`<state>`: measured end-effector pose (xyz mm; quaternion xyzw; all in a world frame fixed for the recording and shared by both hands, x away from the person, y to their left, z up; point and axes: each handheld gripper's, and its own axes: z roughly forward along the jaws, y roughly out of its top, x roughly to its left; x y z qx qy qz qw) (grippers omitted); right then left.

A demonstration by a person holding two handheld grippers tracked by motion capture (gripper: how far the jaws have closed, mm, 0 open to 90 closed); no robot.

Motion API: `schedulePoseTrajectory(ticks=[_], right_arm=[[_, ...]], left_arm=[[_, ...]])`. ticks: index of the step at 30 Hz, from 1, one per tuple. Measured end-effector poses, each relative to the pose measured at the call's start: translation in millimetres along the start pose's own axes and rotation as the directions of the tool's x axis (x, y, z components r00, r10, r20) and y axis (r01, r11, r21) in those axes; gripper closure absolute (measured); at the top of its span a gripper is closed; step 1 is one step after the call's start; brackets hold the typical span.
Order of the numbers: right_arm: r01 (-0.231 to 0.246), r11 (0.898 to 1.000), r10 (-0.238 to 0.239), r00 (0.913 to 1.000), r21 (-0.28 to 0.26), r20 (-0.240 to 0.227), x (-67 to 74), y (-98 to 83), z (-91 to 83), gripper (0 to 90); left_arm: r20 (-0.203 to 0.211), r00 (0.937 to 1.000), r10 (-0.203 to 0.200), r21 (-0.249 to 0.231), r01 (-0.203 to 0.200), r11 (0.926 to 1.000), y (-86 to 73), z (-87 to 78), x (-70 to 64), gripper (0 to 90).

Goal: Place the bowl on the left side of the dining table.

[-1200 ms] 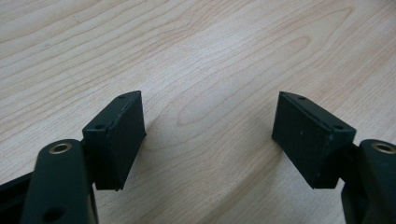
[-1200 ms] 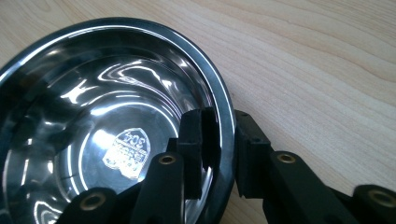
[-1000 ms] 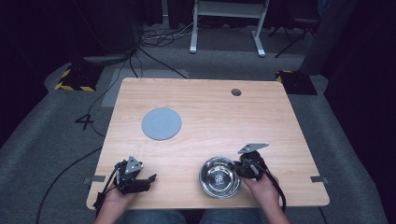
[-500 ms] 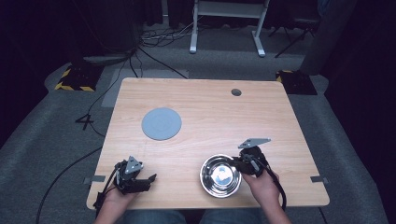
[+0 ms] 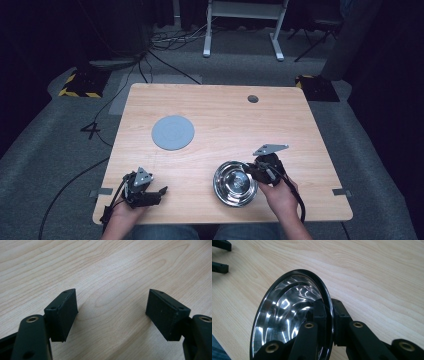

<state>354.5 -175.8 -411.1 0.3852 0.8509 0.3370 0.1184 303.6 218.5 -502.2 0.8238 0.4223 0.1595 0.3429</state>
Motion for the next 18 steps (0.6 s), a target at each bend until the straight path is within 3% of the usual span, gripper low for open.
schedulePoseTrajectory(ticks=[11, 18], right_arm=[[-0.012, 1.000, 0.012, 0.9999, -0.025, 0.011, -3.6, 17.6, -2.7, 83.7], [-0.010, 0.999, 0.011, 0.9996, -0.041, 0.026, -7.4, 39.7, -2.2, 83.7]], left_arm=[[-0.006, 1.0000, -0.004, 0.004, 0.004, 1.0000, -0.1, -0.2, -0.5, 25.4], [-0.011, 0.9999, -0.006, 0.002, 0.006, 1.0000, -0.4, -0.4, -0.4, 25.6]])
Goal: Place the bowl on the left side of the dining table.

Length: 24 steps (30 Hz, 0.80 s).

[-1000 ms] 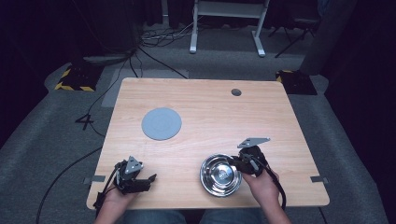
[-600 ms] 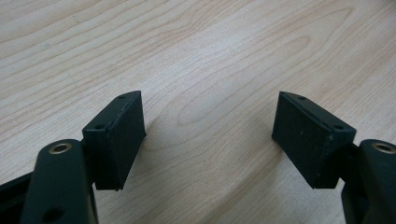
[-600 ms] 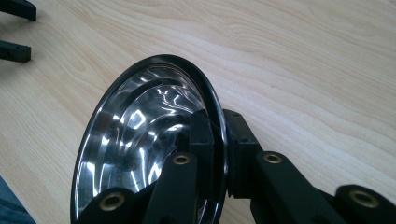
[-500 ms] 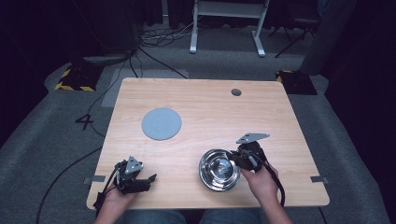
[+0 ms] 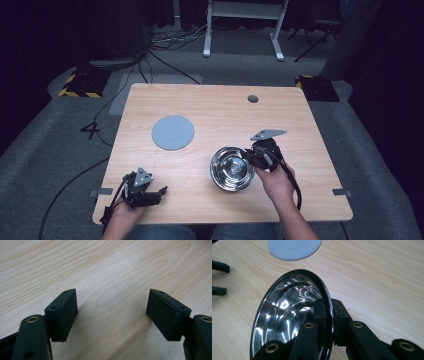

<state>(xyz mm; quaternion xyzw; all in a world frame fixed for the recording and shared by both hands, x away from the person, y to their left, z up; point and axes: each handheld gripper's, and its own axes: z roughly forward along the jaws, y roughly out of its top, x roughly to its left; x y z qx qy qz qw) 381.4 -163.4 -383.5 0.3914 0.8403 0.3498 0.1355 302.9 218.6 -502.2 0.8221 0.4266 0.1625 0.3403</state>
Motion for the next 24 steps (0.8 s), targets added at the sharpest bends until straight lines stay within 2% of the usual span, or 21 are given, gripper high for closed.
schedulePoseTrajectory(ticks=[8, 18, 24], right_arm=[[0.000, 1.000, 0.000, 1.0000, -0.021, 0.008, -3.8, 23.2, 4.6, 83.7], [0.014, 0.999, -0.014, 0.9998, -0.033, 0.011, -8.2, 48.1, 15.7, 83.7], [0.004, 0.999, -0.003, 0.9999, -0.038, 0.010, -9.6, 60.5, 23.3, 83.7]], left_arm=[[-0.010, 0.9999, -0.005, -0.001, 0.005, 1.0000, -0.2, -0.4, 0.0, 26.3], [-0.033, 0.9988, -0.036, -0.012, 0.036, 0.9993, -0.6, -0.5, 0.6, 28.9], [-0.035, 0.9987, -0.039, -0.011, 0.038, 0.9992, -0.3, -0.2, 1.4, 28.7]])
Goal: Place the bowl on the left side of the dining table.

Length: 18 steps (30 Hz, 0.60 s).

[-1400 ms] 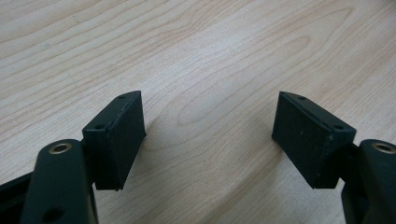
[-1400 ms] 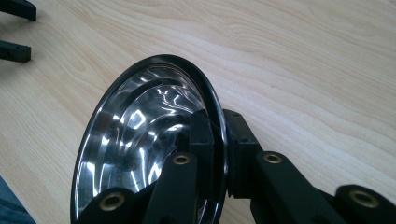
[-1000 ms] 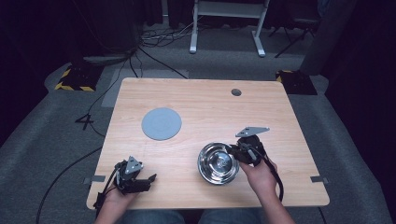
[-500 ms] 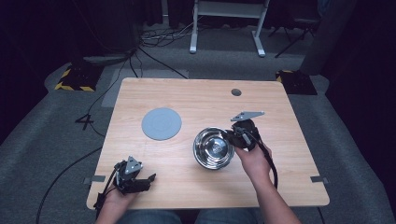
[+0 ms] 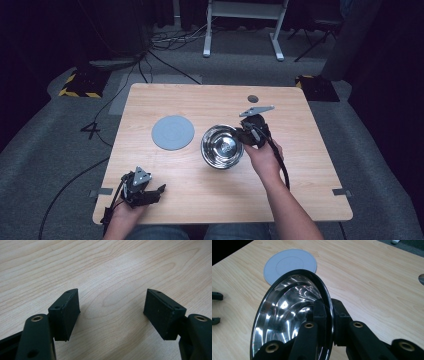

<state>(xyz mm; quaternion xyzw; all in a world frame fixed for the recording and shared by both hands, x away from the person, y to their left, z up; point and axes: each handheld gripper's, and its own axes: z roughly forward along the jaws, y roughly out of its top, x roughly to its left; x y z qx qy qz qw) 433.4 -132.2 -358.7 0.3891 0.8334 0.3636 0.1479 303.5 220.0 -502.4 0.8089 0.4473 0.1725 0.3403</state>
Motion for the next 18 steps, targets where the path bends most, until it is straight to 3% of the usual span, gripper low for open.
schedulePoseTrajectory(ticks=[10, 18], right_arm=[[0.005, 1.000, -0.005, 0.9998, -0.006, 0.020, -1.4, 21.7, 15.9, 83.7], [-0.024, 1.000, 0.024, 0.9993, -0.021, 0.029, 1.0, 37.4, 25.3, 83.7]], left_arm=[[0.004, 1.0000, 0.000, 0.004, 0.000, 1.0000, 0.6, 0.8, 0.2, 26.8], [0.009, 0.9999, 0.010, 0.009, -0.010, 0.9999, 1.7, 1.8, 0.0, 24.1]])
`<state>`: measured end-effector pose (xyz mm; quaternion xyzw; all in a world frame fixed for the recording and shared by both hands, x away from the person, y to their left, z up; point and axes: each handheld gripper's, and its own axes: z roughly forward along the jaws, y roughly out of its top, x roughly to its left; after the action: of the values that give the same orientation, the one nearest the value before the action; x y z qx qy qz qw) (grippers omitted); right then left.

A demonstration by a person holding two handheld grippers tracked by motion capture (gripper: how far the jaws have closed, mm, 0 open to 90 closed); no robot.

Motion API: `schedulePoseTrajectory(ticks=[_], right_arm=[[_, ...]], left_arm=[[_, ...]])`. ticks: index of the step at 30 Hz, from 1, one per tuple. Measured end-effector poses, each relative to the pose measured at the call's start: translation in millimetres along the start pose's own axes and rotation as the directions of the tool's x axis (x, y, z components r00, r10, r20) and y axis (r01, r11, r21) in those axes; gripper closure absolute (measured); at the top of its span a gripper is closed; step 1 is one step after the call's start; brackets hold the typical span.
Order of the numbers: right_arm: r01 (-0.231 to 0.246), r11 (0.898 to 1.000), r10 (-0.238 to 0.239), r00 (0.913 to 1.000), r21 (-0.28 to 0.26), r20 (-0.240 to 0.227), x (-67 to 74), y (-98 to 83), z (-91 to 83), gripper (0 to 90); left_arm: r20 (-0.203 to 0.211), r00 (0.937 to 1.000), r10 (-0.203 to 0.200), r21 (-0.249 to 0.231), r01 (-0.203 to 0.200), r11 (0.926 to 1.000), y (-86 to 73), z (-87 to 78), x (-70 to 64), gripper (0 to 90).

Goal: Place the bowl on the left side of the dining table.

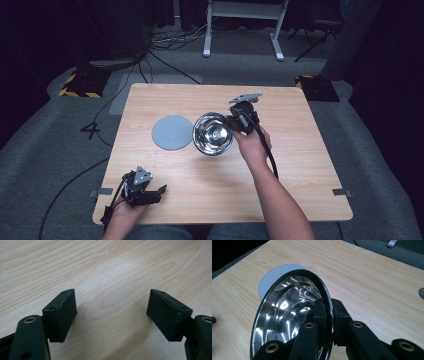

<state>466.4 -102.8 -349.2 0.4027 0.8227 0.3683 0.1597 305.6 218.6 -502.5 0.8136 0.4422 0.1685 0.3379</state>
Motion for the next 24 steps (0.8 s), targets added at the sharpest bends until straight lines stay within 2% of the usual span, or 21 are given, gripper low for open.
schedulePoseTrajectory(ticks=[17, 24], right_arm=[[0.012, 0.999, -0.012, 0.9998, -0.031, -0.012, 15.9, 35.9, 28.5, 83.7], [-0.015, 0.999, 0.014, 0.9997, -0.042, -0.020, 21.0, 46.2, 43.3, 83.7]], left_arm=[[-0.010, 0.9999, -0.007, 0.001, 0.007, 1.0000, -0.3, -0.3, 0.0, 23.3], [0.000, 1.0000, -0.004, 0.006, 0.004, 1.0000, 0.4, 0.2, 0.2, 22.9]])
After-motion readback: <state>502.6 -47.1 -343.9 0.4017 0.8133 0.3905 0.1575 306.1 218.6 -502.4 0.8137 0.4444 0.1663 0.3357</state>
